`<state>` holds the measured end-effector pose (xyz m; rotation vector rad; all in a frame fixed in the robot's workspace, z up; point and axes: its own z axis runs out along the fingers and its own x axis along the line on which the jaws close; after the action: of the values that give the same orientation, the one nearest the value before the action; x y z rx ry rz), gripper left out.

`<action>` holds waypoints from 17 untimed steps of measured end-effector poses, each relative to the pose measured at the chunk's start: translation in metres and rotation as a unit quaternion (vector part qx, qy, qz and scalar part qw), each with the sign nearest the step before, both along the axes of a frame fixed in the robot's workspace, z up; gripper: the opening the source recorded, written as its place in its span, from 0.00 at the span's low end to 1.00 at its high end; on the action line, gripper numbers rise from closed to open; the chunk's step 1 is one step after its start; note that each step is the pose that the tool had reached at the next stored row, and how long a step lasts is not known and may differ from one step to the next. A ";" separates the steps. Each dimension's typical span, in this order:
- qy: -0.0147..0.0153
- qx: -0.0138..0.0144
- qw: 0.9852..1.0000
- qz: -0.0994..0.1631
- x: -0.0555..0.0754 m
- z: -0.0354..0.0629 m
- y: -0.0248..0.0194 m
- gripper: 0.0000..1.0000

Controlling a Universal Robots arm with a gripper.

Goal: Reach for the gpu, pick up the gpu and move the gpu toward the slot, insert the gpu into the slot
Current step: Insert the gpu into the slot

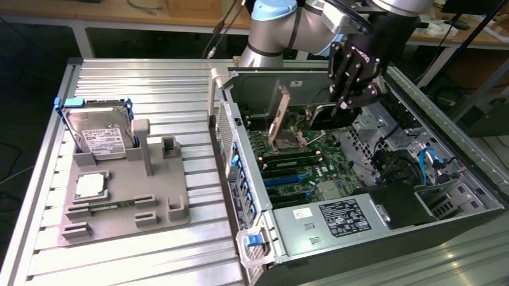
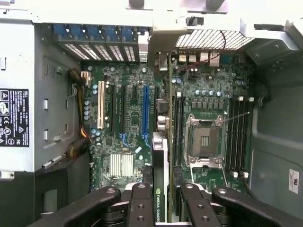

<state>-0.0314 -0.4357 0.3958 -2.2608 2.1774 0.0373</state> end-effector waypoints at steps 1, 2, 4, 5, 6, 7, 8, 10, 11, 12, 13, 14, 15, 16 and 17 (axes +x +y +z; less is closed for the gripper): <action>-0.001 0.000 1.000 0.001 0.000 -0.0010 0.0000 0.27; -0.002 0.000 1.000 0.001 0.000 -0.0025 0.0000 0.27; -0.002 0.000 1.000 0.001 0.000 -0.0059 0.0000 0.27; -0.002 0.000 1.000 0.001 0.000 -0.0078 0.0000 0.27; -0.002 0.000 1.000 0.001 0.000 -0.0095 0.0000 0.27; -0.002 0.000 1.000 0.001 0.000 -0.0115 0.0000 0.27; -0.002 0.000 1.000 0.001 0.000 -0.0132 -0.0001 0.27; -0.002 0.000 1.000 0.000 0.000 -0.0170 -0.0003 0.27; -0.002 0.000 1.000 0.000 0.000 -0.0188 -0.0005 0.27; -0.002 0.000 1.000 0.001 0.000 -0.0205 -0.0006 0.27; -0.002 0.000 1.000 0.001 0.000 -0.0221 -0.0008 0.27; -0.002 0.000 1.000 0.001 0.000 -0.0238 -0.0009 0.27; -0.002 0.000 1.000 0.001 -0.001 -0.0250 -0.0010 0.27; -0.002 0.000 1.000 0.000 -0.003 -0.0263 -0.0010 0.27; -0.003 0.000 1.000 0.000 -0.005 -0.0279 -0.0010 0.27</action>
<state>-0.0360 -0.4367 0.3679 -2.2587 2.1742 0.0307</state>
